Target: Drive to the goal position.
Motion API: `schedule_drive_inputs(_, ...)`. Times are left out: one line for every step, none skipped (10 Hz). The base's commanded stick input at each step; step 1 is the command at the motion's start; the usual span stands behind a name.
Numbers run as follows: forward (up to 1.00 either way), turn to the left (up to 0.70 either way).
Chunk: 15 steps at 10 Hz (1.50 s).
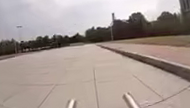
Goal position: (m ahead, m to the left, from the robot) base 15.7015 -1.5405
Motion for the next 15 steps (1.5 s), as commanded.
schedule_drive_inputs(0.7,0.0)
schedule_drive_inputs(0.7,0.0)
schedule_drive_inputs(0.7,0.0)
schedule_drive_inputs(0.7,0.0)
schedule_drive_inputs(0.7,0.0)
schedule_drive_inputs(0.7,0.0)
schedule_drive_inputs(0.7,0.0)
schedule_drive_inputs(0.7,0.0)
schedule_drive_inputs(0.7,-0.29)
schedule_drive_inputs(0.7,0.0)
schedule_drive_inputs(0.7,0.0)
schedule_drive_inputs(0.7,0.0)
schedule_drive_inputs(0.7,0.0)
schedule_drive_inputs(0.7,0.0)
schedule_drive_inputs(0.7,0.0)
